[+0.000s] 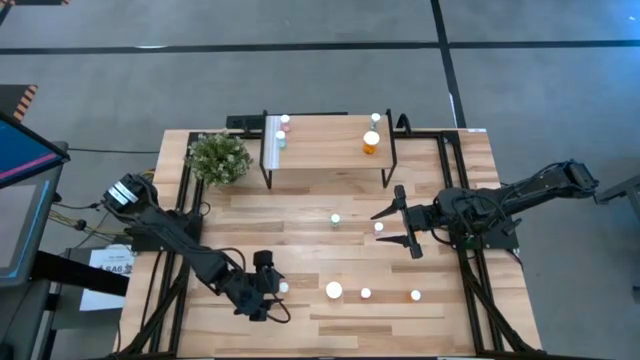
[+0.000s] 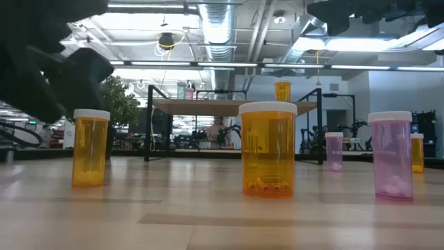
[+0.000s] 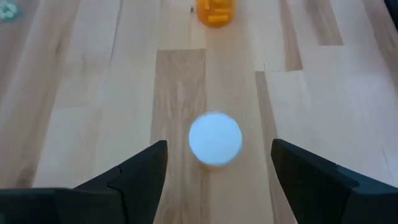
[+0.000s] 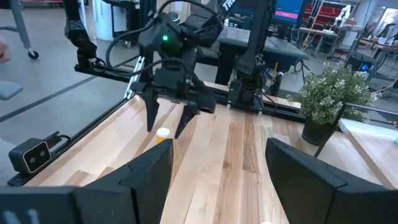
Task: Pick and place medicine bottles onto shelf by color
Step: Put the bottom left small orange pill bottle on the shelf
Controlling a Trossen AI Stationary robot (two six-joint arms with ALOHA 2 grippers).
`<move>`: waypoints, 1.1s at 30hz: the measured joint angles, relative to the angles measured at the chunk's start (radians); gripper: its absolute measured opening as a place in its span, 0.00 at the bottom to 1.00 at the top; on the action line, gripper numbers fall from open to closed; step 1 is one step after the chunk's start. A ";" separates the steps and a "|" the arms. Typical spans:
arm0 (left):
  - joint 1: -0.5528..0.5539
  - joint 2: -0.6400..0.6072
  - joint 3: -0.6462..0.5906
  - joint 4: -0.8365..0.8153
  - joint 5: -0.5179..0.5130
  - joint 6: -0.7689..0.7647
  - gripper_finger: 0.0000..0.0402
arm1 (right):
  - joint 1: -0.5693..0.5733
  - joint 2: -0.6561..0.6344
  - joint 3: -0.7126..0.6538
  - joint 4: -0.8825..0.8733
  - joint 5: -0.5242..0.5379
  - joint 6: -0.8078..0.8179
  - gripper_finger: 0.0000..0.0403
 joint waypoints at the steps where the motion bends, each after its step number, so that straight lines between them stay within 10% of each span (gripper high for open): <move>1: 0.003 0.006 0.000 0.011 0.000 0.000 0.69 | 0.000 0.000 0.000 0.000 0.000 0.000 0.69; 33: 0.055 -0.034 0.000 0.038 0.010 0.083 0.24 | 0.000 0.000 0.000 0.003 0.000 0.000 0.69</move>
